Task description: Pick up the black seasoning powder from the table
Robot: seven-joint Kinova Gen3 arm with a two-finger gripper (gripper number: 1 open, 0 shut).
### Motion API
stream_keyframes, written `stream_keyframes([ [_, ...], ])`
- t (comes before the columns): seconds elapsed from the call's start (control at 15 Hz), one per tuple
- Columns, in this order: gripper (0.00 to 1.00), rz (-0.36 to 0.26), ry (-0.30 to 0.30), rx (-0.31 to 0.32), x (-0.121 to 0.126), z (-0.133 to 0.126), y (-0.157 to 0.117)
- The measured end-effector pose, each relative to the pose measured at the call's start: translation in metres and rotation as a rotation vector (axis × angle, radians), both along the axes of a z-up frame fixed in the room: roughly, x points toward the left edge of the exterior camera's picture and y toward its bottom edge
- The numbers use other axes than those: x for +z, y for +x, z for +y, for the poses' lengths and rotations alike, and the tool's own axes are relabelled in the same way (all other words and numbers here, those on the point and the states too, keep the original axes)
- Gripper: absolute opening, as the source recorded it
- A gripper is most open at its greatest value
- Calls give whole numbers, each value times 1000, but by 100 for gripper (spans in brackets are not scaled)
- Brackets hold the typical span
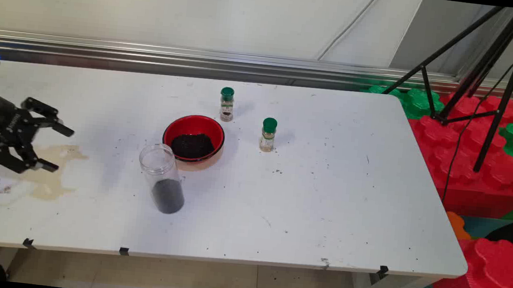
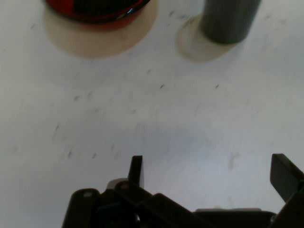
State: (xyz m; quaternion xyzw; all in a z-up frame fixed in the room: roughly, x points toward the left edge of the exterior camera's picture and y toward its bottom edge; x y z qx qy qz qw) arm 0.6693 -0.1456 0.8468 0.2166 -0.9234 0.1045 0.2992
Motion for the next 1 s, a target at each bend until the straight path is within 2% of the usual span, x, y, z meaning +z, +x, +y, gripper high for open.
stream_keyframes([
  [0.4,100,45,5,-87,-6,-16,-28],
  [1.0,100,176,-26,-183,-37,-54,-78],
])
